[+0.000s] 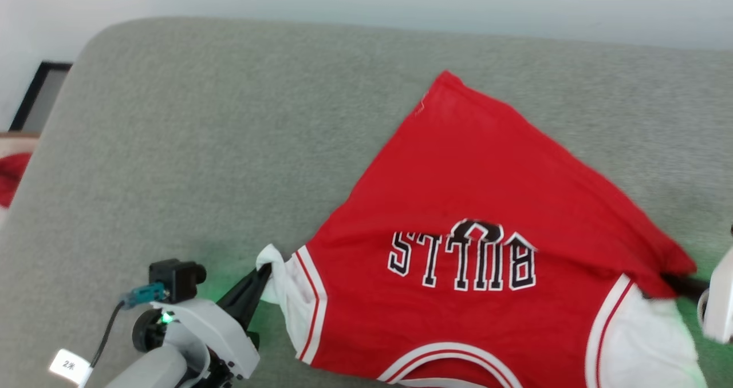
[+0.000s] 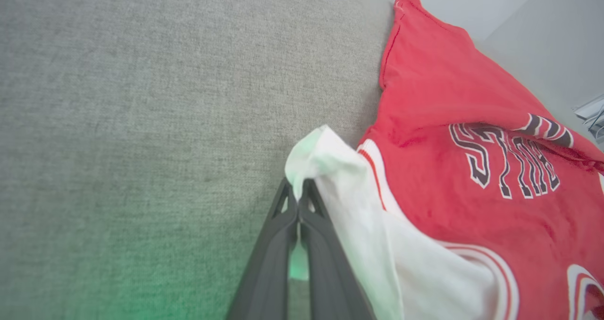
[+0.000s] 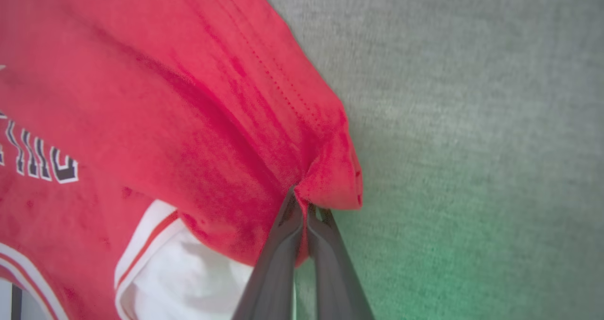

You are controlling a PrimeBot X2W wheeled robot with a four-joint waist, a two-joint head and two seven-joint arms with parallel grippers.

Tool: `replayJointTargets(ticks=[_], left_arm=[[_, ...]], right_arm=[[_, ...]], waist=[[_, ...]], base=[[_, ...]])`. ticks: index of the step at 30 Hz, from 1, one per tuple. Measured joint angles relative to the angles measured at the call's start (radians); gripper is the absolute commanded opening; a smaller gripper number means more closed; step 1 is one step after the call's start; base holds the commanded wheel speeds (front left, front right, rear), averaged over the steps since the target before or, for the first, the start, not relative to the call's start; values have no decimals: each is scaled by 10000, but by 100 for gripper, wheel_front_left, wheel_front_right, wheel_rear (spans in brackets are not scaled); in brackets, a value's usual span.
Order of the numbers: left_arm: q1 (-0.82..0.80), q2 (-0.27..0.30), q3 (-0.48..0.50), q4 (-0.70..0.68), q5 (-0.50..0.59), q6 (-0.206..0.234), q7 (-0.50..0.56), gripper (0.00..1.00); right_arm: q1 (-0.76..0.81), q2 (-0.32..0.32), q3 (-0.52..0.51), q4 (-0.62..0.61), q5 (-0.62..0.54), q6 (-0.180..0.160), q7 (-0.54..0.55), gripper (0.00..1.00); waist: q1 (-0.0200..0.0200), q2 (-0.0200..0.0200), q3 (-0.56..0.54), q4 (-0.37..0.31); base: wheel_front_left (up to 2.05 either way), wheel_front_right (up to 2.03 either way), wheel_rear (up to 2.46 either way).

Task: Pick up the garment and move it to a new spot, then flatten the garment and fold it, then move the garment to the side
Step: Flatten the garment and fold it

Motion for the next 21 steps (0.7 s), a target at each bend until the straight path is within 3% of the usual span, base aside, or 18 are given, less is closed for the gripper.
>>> replayJointTargets(ticks=[6, 14, 15, 16, 17, 18, 19, 21], left_arm=[[267, 119, 188, -138, 33, 178, 0, 0], [379, 190, 249, -226, -52, 222, 12, 0], [392, 205, 255, -226, -63, 222, 12, 0], [408, 222, 263, -226, -65, 222, 12, 0], [424, 238, 267, -226, -69, 222, 12, 0], [445, 255, 272, -230, -77, 222, 12, 0], [475, 272, 278, -234, -79, 226, 12, 0], [518, 291, 297, -242, -150, 234, 12, 0]], right_arm=[[1144, 477, -535, -278, -364, 2, -539, 0], [1250, 995, -681, 155, -861, 17, -861, 0], [1228, 1030, -677, 163, -909, 17, -861, 16], [1212, 1089, -700, 176, -915, 13, -859, 42], [1209, 1133, -719, 176, -892, 12, -813, 49], [1206, 1141, -723, 163, -834, 12, -746, 69], [1208, 1131, -717, 128, -807, 10, -665, 95], [1250, 1093, -713, -48, -807, 10, -558, 100]], waist=[[0, 0, -273, -469], [0, 0, -415, -791], [0, 0, -427, -814], [-1, 0, -443, -835], [0, 0, -462, -853], [0, 0, -483, -873], [0, 0, -503, -894], [0, 0, -548, -939]], base=[[0, 0, 0], [0, 0, 0], [0, 0, 0], [0, 0, 0], [0, 0, 0], [0, 0, 0], [0, 0, 0], [0, 0, 0]])
